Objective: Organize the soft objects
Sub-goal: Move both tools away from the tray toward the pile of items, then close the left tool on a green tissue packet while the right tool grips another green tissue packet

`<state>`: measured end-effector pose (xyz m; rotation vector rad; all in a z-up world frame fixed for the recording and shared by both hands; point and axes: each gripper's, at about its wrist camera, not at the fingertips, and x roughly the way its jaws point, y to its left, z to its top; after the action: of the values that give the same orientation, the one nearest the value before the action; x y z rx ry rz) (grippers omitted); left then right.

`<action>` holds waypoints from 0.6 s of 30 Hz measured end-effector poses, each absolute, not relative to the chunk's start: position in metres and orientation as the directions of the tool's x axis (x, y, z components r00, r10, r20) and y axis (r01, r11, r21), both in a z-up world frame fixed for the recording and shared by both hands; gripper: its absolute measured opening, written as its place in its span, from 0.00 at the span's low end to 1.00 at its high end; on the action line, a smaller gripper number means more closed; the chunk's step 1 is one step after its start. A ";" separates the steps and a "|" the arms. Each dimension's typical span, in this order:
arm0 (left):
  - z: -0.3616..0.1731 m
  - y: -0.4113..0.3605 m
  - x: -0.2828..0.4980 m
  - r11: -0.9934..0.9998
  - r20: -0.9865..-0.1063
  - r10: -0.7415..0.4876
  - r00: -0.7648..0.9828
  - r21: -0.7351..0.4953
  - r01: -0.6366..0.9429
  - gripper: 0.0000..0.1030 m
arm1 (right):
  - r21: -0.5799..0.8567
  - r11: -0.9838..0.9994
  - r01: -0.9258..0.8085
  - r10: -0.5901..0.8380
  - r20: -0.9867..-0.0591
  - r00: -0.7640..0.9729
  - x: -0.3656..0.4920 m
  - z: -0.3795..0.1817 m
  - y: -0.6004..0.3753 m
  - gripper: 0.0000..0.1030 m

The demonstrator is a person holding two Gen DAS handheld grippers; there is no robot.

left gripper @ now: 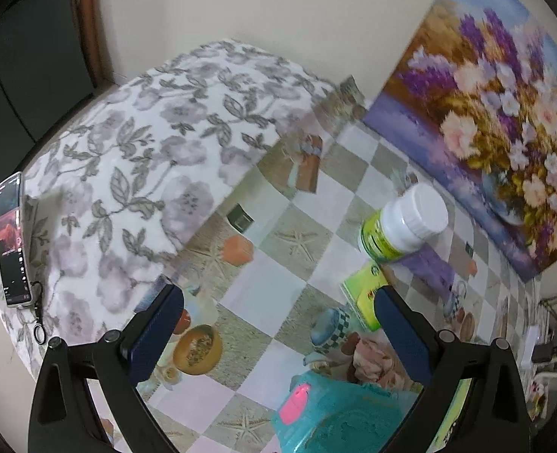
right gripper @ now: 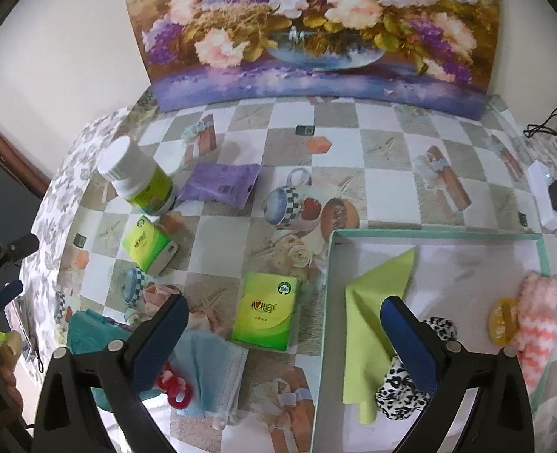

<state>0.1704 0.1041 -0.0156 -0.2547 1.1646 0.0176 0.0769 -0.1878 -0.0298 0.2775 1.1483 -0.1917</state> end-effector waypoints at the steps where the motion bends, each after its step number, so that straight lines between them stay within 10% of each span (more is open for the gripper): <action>1: -0.017 0.101 0.172 0.973 -0.914 -0.120 0.386 -0.186 -0.137 0.98 | 0.122 0.950 0.287 -0.002 -0.918 0.396 0.078 -0.032 -0.187 0.98; 18: -0.057 -0.005 0.222 0.981 -0.985 -0.077 0.154 -0.047 0.191 0.97 | 0.142 0.961 0.236 0.061 -0.945 0.321 0.101 -0.072 -0.178 0.65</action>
<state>0.2216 -0.0050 -0.0567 0.0960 1.4037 -0.1921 0.1013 -0.1780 -0.0717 0.2742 1.2435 -0.1170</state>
